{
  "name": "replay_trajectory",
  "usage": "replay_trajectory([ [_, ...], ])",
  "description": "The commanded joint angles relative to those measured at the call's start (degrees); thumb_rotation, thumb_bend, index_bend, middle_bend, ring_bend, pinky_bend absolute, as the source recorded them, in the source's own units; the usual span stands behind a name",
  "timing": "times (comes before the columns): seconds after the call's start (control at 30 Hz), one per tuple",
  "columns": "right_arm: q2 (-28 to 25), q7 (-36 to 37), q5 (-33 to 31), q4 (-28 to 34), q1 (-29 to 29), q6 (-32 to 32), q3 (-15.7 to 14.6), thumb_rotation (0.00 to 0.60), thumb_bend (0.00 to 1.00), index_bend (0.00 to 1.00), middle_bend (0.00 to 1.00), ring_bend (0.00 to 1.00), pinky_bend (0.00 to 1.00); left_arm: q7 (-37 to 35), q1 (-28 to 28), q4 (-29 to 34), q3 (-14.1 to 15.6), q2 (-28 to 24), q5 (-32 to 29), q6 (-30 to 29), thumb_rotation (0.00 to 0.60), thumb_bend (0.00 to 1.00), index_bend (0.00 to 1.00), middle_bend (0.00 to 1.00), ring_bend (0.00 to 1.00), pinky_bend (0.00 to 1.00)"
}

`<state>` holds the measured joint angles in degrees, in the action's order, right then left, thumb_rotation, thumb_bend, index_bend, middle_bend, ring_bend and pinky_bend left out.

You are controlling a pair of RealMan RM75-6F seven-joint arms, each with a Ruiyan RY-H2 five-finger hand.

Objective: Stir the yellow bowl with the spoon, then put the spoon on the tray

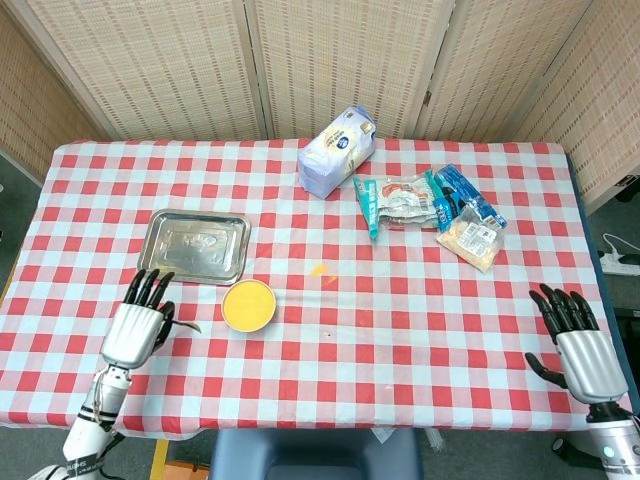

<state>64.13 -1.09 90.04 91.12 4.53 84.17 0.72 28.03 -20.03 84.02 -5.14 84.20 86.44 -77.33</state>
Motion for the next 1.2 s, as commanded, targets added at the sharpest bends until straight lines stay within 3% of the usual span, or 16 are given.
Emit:
replay_trajectory([
  [0.03,-0.2,0.6,-0.4,-0.1,0.1,-0.2,0.1,0.600,0.17,0.00,0.00,0.00,0.00,5.9,-3.2,4.3,-2.7,0.1,-2.2,3.1,0.600,0.43,0.58,0.09,0.00,0.06],
  [0.33,-0.6,2.0,-1.7,-0.7,0.5,-1.6,0.6,0.600,0.17,0.00,0.00,0.00,0.00,17.0,-8.7,4.1,-5.8,6.4,-7.7,7.5,0.600,0.43,0.57,0.09,0.00,0.06],
  [0.53,-0.7,2.8,-2.5,-1.0,0.9,-2.8,0.7,0.600,0.17,0.00,0.00,0.00,0.00,22.2,-11.3,-1.0,-7.4,13.4,-10.8,6.7,0.600,0.43,0.57,0.09,0.00,0.05],
  [0.73,-1.1,3.7,-2.7,-1.1,1.0,-2.9,0.8,0.600,0.17,0.00,0.00,0.00,0.00,22.2,-13.1,-6.7,-8.7,18.2,-11.7,5.1,0.600,0.43,0.56,0.09,0.00,0.05],
  [0.9,-1.3,4.1,-3.1,-1.2,0.9,-2.7,1.0,0.600,0.17,0.00,0.00,0.00,0.00,21.4,-13.5,-8.3,-8.4,18.9,-11.8,4.7,0.600,0.43,0.50,0.08,0.00,0.05],
  [1.07,-1.5,4.4,-3.1,-1.0,0.8,-2.4,1.1,0.600,0.17,0.00,0.00,0.00,0.00,21.5,-13.1,-10.2,-7.9,20.8,-12.9,3.3,0.600,0.43,0.35,0.06,0.00,0.05],
  [1.2,-1.8,5.1,-2.4,-0.7,0.7,-2.4,0.7,0.600,0.17,0.00,0.00,0.00,0.00,20.9,-12.7,-11.1,-7.1,21.7,-12.8,2.4,0.600,0.43,0.32,0.05,0.00,0.05],
])
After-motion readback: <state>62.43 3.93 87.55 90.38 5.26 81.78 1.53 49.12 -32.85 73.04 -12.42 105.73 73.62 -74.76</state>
